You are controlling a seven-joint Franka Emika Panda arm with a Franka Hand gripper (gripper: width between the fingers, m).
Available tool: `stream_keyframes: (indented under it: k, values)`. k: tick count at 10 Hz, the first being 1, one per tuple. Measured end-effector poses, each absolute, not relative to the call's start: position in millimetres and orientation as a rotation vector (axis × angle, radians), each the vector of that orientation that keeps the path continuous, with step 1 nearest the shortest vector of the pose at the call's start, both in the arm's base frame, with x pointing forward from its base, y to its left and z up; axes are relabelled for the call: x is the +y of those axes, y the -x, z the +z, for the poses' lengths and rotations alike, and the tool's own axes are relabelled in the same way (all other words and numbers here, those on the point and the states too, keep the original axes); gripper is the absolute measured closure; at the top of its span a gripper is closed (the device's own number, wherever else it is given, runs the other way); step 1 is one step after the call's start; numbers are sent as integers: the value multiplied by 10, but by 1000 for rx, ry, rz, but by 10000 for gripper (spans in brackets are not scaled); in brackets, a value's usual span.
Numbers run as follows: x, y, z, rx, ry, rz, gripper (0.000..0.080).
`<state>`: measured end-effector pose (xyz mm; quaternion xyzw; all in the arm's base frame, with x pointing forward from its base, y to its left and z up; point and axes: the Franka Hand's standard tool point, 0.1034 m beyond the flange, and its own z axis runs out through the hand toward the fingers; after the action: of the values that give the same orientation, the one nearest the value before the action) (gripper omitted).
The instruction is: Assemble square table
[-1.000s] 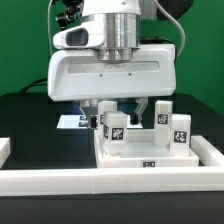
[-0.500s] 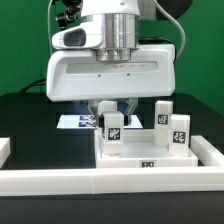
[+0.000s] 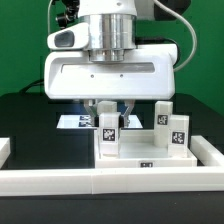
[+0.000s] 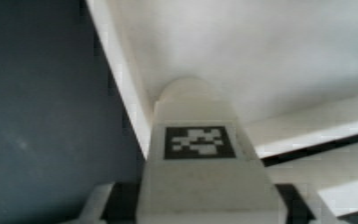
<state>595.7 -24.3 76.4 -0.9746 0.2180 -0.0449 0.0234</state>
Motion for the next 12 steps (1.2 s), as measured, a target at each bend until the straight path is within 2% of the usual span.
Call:
stream_keyframes:
  k: [6, 12]
  values:
    - [-162, -5964, 757, 1544, 2648, -88, 509]
    - [-107, -5984, 753, 1873, 2395, -67, 509]
